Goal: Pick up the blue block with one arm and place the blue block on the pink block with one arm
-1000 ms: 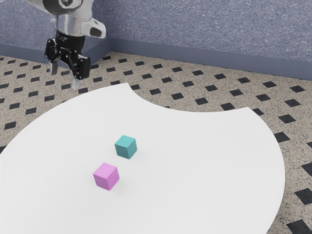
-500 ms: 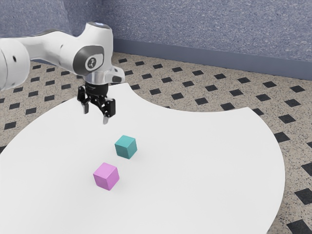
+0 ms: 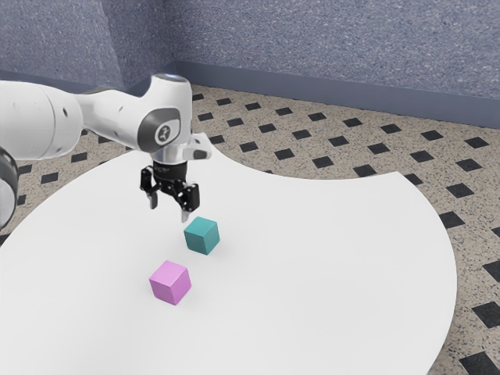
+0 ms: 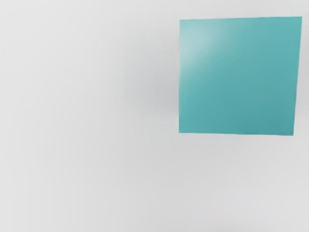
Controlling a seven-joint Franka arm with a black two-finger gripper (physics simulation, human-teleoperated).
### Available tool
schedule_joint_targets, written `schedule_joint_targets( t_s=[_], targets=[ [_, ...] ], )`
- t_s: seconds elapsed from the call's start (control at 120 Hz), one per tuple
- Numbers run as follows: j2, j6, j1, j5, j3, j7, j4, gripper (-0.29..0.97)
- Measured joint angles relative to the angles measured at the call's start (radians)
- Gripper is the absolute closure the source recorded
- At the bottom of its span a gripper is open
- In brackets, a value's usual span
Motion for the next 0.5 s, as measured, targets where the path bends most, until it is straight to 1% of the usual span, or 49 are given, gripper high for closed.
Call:
schedule_joint_targets(
  t_s=[0.192, 0.5],
  targets=[
    [0.084, 0.016, -0.001, -0.008, -0.006, -0.007, 0.070, 0.00],
    [0.162, 0.032, -0.007, -0.027, -0.017, -0.016, 0.136, 0.00]
  ],
)
